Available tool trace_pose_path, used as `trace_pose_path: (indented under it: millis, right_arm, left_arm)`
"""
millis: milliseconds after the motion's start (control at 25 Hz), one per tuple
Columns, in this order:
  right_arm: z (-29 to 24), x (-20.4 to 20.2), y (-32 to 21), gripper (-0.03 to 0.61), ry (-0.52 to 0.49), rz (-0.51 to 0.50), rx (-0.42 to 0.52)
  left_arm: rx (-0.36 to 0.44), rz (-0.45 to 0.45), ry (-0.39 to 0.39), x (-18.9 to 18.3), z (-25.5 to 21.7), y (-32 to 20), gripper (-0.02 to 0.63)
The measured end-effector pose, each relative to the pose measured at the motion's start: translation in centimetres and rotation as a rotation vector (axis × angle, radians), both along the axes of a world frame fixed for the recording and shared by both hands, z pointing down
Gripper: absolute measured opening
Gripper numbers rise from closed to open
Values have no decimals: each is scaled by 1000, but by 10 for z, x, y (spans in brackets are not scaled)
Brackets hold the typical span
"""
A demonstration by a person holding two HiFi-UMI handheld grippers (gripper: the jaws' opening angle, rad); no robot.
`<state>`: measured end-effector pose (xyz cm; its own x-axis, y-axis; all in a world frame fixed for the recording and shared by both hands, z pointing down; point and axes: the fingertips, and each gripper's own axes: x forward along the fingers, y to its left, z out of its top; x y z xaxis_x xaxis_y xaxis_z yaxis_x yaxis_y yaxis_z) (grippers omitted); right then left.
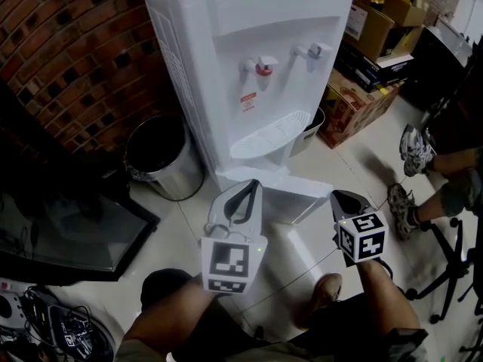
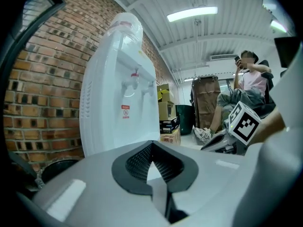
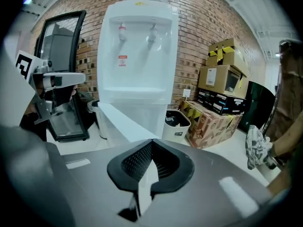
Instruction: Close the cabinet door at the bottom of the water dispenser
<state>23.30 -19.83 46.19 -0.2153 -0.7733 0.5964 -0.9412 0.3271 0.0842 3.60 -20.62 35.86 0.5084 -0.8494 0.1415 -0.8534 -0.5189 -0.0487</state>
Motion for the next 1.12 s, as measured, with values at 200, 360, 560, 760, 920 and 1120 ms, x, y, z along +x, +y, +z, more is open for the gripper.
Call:
trace_pose_path:
  millis: [200,360,560,760,920,1120]
  right_arm:
    - [1,16,-52,0,4,31,37]
    - [3,22,-95,0,-4,47,68]
    - [5,19,-144,0,-9,48,104]
    - [6,14,-170,0,-80,63,139]
    - [-5,14,-171,0,-104,78,169]
    - [6,8,-156,0,-108,64,98]
  left_arm:
    - [6,-24,-45,-5,2,-21,0]
    - [17,-40,-60,-9,-1,-33,0]
    - [29,-53,-68,-12,-8,-45,0]
    - [25,-74,-67,-19,-14,-45,0]
    - [39,-69,-73,-20,-18,-41,1]
    - [46,-81,-57,-25,-21,-30,0]
